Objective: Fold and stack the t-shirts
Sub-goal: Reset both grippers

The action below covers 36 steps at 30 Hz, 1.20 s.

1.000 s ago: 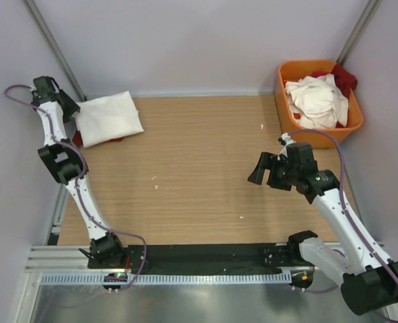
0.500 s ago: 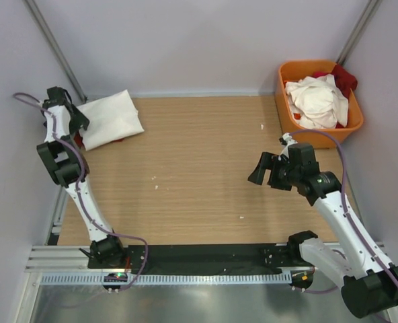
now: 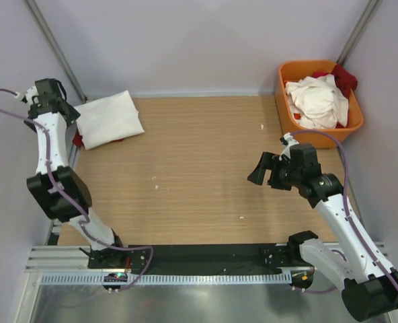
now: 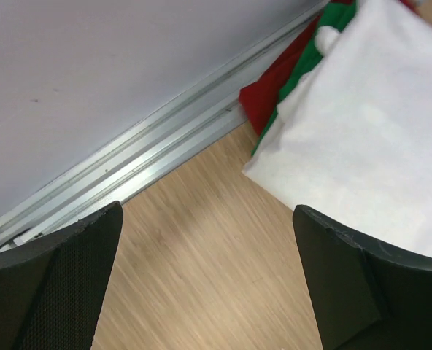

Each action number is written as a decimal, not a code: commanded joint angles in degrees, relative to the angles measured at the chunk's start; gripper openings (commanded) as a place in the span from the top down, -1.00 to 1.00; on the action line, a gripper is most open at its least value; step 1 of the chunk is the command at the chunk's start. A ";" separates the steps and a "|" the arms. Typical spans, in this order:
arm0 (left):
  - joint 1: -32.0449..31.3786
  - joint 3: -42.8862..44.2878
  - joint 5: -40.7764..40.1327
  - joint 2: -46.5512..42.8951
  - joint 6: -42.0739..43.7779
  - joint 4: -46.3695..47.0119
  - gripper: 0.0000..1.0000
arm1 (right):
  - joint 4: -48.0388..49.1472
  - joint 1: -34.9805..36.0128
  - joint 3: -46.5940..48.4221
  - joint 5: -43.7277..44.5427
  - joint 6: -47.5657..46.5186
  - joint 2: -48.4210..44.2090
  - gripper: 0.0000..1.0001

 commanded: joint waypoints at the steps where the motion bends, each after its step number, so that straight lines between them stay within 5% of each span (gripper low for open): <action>1: -3.39 -6.13 2.87 -9.77 -1.61 4.28 -0.99 | 1.79 0.40 -0.12 0.39 -0.54 -1.18 -0.80; 10: -22.96 -21.35 19.55 -27.97 3.66 8.78 -1.00 | 1.53 0.31 0.94 -0.93 0.34 -5.65 -0.79; 16: -37.48 -28.81 25.45 -37.20 13.94 8.68 -1.00 | 1.97 0.22 1.64 0.91 5.43 -11.10 -0.79; 18: -42.06 -33.56 20.12 -43.96 16.32 12.96 -0.99 | 1.62 0.31 1.73 4.42 7.10 -13.64 -0.79; 26: -42.95 -61.05 20.54 -71.12 10.97 44.71 -0.99 | -0.31 0.31 3.92 15.41 12.39 -20.51 -0.84; 36: -42.95 -51.51 12.89 -63.68 12.73 44.38 -1.00 | -12.18 0.31 12.79 44.93 12.21 -23.42 -0.86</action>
